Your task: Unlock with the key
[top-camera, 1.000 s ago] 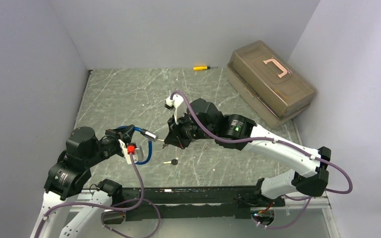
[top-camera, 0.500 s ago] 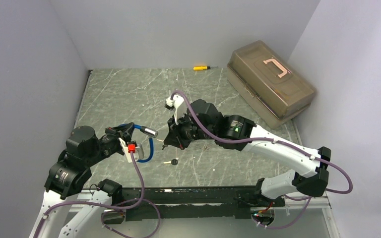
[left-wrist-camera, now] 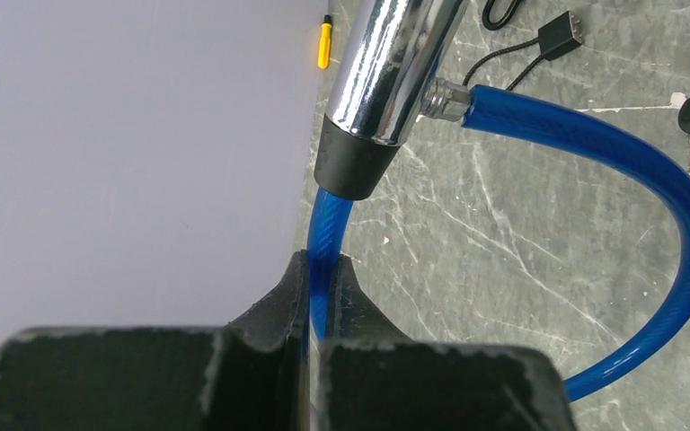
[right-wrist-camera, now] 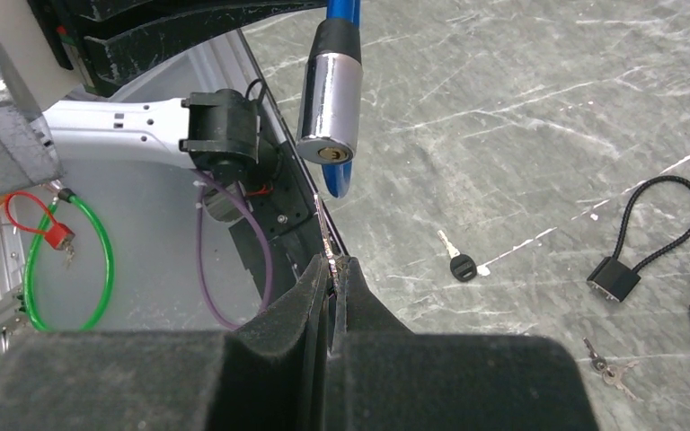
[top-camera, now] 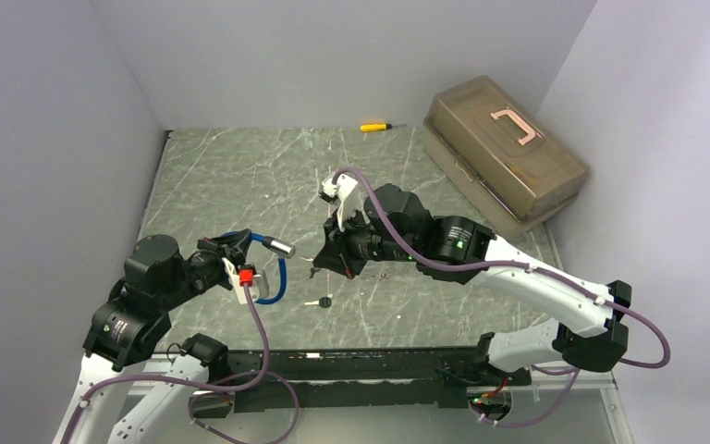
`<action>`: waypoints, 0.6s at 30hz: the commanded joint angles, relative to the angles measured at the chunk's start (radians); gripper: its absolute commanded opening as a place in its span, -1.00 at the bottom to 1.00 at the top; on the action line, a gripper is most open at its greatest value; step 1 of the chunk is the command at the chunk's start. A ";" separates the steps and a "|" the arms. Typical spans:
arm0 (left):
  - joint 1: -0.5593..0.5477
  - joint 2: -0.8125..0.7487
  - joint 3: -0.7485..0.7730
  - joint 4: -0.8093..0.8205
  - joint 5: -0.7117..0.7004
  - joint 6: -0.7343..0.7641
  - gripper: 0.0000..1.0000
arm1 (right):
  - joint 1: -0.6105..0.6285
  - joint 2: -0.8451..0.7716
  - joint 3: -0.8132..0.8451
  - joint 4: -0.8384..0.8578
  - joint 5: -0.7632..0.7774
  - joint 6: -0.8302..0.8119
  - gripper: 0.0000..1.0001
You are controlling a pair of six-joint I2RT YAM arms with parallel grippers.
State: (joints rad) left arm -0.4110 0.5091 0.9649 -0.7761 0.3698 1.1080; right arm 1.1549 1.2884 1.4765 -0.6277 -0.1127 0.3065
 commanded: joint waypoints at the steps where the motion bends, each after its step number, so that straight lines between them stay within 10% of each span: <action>1: -0.008 -0.003 0.026 0.040 0.030 0.018 -1.00 | 0.002 0.019 0.054 0.029 -0.005 -0.015 -1.00; 18: -0.014 -0.016 0.018 0.036 0.053 0.033 -1.00 | 0.002 0.055 0.065 0.042 -0.010 -0.023 -1.00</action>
State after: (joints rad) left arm -0.4198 0.5056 0.9649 -0.7914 0.3950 1.1252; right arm 1.1549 1.3373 1.5043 -0.6266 -0.1135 0.2947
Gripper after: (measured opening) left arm 0.040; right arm 0.028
